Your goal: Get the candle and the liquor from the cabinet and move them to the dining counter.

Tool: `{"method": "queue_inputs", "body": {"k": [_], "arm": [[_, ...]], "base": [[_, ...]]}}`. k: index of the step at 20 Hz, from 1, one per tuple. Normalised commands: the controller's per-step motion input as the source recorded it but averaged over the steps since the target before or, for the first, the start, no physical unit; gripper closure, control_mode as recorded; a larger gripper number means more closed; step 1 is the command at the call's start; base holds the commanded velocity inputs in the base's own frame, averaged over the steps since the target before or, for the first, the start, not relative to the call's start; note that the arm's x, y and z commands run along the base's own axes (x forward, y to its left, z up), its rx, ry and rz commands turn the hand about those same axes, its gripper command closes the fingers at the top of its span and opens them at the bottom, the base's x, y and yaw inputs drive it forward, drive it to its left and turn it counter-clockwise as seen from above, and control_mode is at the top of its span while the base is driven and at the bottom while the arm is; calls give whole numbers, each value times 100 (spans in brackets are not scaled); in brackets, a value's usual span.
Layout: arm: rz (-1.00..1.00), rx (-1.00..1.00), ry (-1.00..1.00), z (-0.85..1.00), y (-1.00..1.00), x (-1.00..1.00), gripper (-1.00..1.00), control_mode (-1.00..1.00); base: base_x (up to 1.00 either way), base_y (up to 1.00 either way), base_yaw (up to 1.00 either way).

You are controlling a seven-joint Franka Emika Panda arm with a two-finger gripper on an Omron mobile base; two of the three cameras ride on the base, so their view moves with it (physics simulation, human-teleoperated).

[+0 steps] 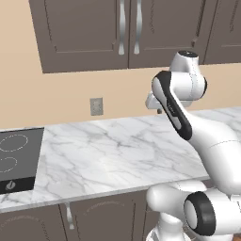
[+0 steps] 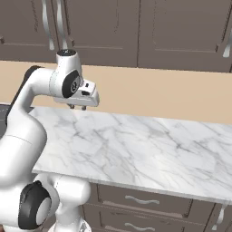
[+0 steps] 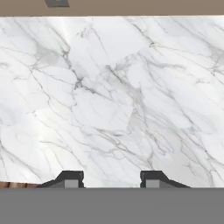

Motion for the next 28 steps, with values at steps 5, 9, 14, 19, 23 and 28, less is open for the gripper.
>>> {"method": "queue_inputs", "body": {"k": [5, 9, 14, 19, 23, 28], "arm": [[0, 0, -5, 0, -1, -15, -100, -100], [0, 1, -31, 3, 0, -26, -100, -100], [0, 2, -30, 13, 8, -19, -100, -100], [0, 1, -22, 22, 14, -9, -100, -100], [-1, 0, -3, 35, 16, -2, -100, -100], [-3, 0, -1, 36, 23, 1, -100, -100]], "base": [[0, 0, 0], [0, 0, 0], [0, 0, 0], [0, 0, 0], [0, 0, 0], [0, 0, 0]]}}
